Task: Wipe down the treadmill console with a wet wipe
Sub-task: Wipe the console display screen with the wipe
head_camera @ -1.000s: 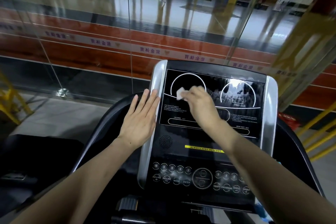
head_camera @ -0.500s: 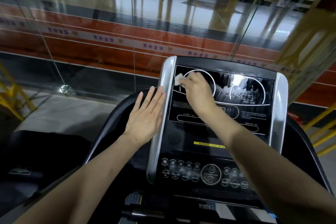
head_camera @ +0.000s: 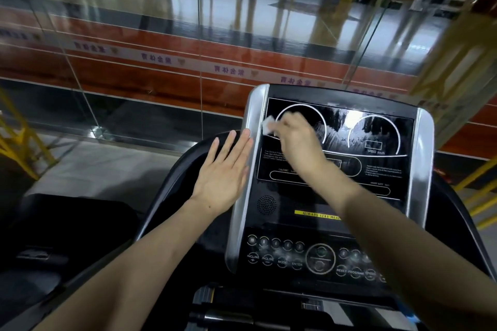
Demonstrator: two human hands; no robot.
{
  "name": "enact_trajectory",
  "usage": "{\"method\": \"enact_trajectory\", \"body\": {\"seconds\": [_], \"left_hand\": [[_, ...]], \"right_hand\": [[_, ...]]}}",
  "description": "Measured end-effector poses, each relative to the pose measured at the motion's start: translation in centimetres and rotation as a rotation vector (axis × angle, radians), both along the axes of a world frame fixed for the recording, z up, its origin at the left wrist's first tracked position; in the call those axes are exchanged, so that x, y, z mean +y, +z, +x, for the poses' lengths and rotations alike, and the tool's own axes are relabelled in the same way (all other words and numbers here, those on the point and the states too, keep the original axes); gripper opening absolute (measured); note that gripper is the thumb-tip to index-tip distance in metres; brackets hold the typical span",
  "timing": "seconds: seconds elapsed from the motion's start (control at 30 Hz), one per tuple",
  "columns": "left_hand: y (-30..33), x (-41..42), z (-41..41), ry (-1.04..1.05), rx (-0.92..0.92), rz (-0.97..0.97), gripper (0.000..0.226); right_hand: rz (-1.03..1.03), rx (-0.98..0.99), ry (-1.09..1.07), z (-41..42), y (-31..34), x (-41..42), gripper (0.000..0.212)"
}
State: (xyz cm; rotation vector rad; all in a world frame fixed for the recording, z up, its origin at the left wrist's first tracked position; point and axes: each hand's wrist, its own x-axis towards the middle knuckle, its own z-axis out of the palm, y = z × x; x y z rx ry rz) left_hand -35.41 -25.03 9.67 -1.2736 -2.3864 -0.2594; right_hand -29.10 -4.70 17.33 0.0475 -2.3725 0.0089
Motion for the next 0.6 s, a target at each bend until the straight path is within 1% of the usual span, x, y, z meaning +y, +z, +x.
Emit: {"method": "enact_trajectory", "body": {"seconds": [0.07, 0.13, 0.2, 0.3, 0.37, 0.43, 0.5, 0.6], "left_hand": [[0.1, 0.0, 0.0, -0.003, -0.012, 0.002, 0.063], [0.1, -0.1, 0.0, -0.004, -0.016, 0.004, 0.063], [0.1, -0.1, 0.0, 0.000, -0.014, -0.001, 0.063], [0.1, -0.1, 0.1, 0.004, -0.015, -0.007, 0.063], [0.1, -0.1, 0.1, 0.002, -0.021, -0.009, 0.063], [0.1, -0.1, 0.1, 0.005, -0.020, -0.011, 0.064], [0.1, 0.0, 0.2, 0.009, -0.020, -0.015, 0.063], [0.1, 0.2, 0.5, 0.019, -0.030, -0.007, 0.063]], "right_hand": [[-0.043, 0.041, -0.097, -2.0, 1.7, 0.6, 0.021], [-0.059, 0.042, -0.125, -2.2, 1.3, 0.0, 0.020], [-0.043, 0.009, -0.068, 0.0, -0.9, -1.3, 0.023], [0.003, -0.089, 0.084, 5.2, -5.2, -3.5, 0.028], [0.030, -0.137, 0.125, 6.9, -6.4, -4.0, 0.031], [0.039, -0.137, 0.123, 6.1, -5.9, -3.3, 0.033], [0.025, -0.127, 0.070, 4.1, -4.1, -2.2, 0.032], [-0.064, -0.068, -0.099, 0.4, -0.2, 0.0, 0.025]]}}
